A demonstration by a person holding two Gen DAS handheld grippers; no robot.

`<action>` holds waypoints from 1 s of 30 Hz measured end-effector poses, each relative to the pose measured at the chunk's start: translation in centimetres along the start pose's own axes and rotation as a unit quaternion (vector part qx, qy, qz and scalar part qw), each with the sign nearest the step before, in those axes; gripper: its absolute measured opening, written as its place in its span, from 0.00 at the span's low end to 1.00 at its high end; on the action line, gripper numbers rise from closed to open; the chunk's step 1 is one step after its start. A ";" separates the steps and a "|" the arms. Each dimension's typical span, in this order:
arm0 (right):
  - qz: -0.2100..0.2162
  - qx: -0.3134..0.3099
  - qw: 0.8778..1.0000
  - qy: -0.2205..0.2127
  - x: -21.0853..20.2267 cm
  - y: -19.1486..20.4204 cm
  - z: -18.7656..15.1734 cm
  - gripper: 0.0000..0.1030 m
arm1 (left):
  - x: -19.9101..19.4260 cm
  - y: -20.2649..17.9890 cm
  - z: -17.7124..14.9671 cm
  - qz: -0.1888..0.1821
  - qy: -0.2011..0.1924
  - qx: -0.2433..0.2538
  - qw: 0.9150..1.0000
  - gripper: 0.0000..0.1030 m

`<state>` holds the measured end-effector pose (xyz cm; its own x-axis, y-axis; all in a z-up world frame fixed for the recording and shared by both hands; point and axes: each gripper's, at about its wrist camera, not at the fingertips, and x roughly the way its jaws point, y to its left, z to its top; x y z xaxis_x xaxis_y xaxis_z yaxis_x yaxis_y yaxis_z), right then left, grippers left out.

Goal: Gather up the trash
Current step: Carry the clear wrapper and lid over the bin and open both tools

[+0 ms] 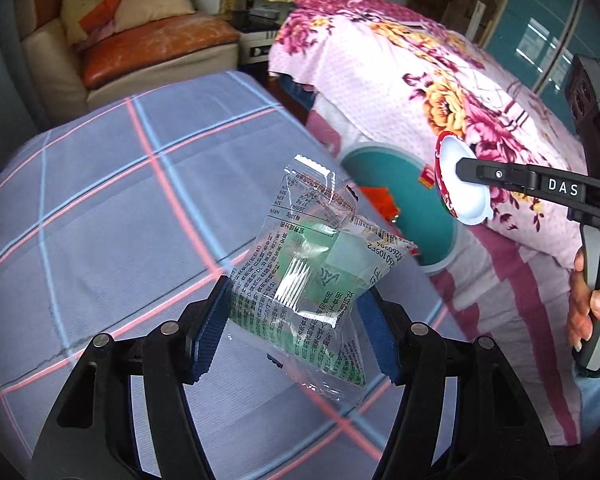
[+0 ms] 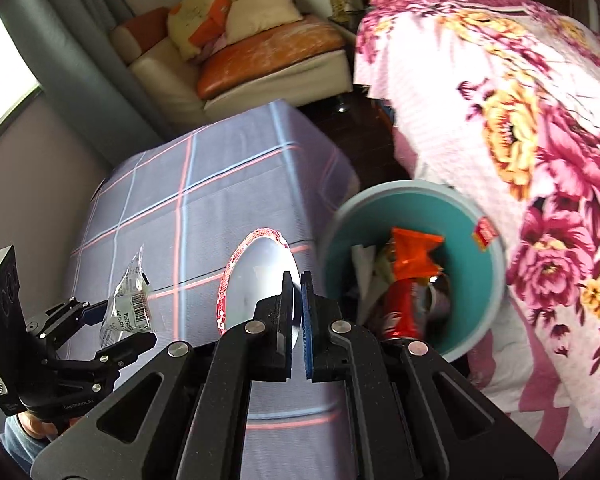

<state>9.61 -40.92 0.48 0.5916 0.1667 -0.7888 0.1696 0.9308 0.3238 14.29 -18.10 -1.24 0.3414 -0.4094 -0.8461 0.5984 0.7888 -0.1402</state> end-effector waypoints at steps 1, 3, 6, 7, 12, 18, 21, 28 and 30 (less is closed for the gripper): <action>-0.005 0.003 1.000 -0.003 -0.4 -1.0 0.0 0.04 | 0.4 -0.7 0.4 -0.003 0.002 0.003 1.000 0.63; -0.013 0.010 1.000 -0.005 -0.6 -2.7 0.1 0.04 | 1.2 -2.2 1.2 -0.008 0.005 0.010 1.000 0.63; -0.021 0.031 0.999 -0.002 -0.5 -5.5 0.0 0.04 | 2.7 -4.5 2.2 -0.016 0.013 0.025 0.999 0.63; -0.022 0.038 0.999 -0.001 -0.4 -6.3 0.0 0.04 | 3.2 -5.2 2.5 -0.018 0.017 0.029 0.999 0.63; -0.029 0.056 0.998 0.002 -0.4 -9.0 -0.3 0.04 | 5.4 -7.9 3.5 -0.029 0.030 0.047 0.998 0.63; -0.040 0.062 0.997 0.002 -0.5 -10.5 0.2 0.04 | 7.4 -9.7 4.9 -0.036 0.037 0.059 0.997 0.63; -0.046 0.065 0.997 0.000 -0.5 -11.1 0.6 0.04 | 8.1 -10.4 5.6 -0.040 0.037 0.066 0.996 0.65; -0.056 0.064 0.996 0.004 -0.4 -11.5 1.2 0.04 | 8.5 -11.0 6.2 -0.035 0.028 0.065 0.997 0.83; -0.058 0.062 0.996 0.006 -0.2 -11.4 1.3 0.04 | 8.4 -10.8 6.2 -0.030 0.024 0.062 0.997 0.88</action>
<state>8.61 -52.02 -2.38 0.5540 0.0653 -0.8300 0.3316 0.8971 0.2919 15.19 -32.88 -3.68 0.2697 -0.4292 -0.8620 0.7032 0.6994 -0.1282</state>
